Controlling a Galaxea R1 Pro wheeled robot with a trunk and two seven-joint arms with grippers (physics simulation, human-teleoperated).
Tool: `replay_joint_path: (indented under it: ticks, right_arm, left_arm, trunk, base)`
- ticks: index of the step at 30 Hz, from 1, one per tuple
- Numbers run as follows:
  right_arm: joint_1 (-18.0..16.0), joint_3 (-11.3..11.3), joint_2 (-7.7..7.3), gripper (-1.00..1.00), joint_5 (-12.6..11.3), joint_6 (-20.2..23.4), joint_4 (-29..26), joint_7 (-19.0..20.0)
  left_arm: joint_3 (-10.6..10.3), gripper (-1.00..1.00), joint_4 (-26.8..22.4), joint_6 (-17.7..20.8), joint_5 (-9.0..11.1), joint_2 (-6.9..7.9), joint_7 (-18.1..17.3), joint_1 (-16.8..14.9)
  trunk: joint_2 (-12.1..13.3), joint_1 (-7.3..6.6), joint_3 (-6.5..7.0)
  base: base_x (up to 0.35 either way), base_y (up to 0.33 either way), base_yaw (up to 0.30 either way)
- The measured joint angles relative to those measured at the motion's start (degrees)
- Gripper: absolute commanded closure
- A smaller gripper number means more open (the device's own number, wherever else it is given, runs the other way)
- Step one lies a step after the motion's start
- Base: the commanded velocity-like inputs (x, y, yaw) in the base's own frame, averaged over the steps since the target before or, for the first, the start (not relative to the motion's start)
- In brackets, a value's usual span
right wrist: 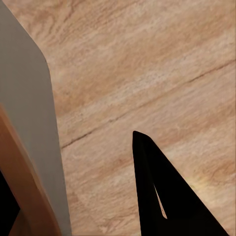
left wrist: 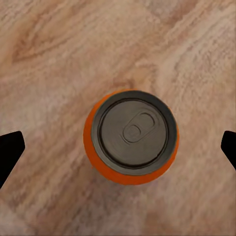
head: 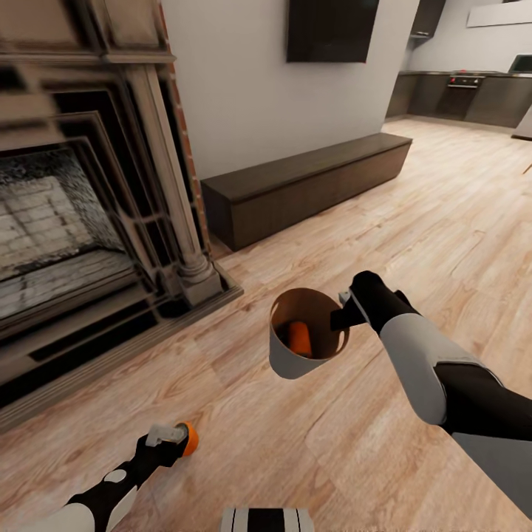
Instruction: Put the three can of soda from the living room inside the tash can in the kitchen.
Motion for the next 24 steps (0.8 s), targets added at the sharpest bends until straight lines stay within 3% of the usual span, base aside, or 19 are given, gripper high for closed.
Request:
replay_joint_path:
  ticks: [10,20,24]
  right_arm:
    - [0.1,-0.9,-0.02,1.0,0.4,0.0,-1.1,0.0]
    - [0.3,-1.0,-0.2,1.0,0.4,-0.1,-1.2,0.0]
    - [0.3,-1.1,-0.21,1.0,0.0,0.0,-1.2,0.0]
  left_arm:
    - [-0.1,-1.0,0.0,0.2,-0.1,0.01,-0.2,0.0]
    - [-0.1,-1.0,0.0,0.1,0.0,-0.06,-0.2,0.0]
    - [-0.3,-1.0,0.0,0.2,-0.2,-0.1,-0.2,0.0]
  trunk:
    - [0.0,0.0,-0.32]
    - [0.0,0.0,-0.33]
    - [0.0,0.0,-0.33]
  base:
    - [0.176,0.0,0.0]
    - [0.021,-0.005,0.0]
    - [-0.004,-0.178,0.0]
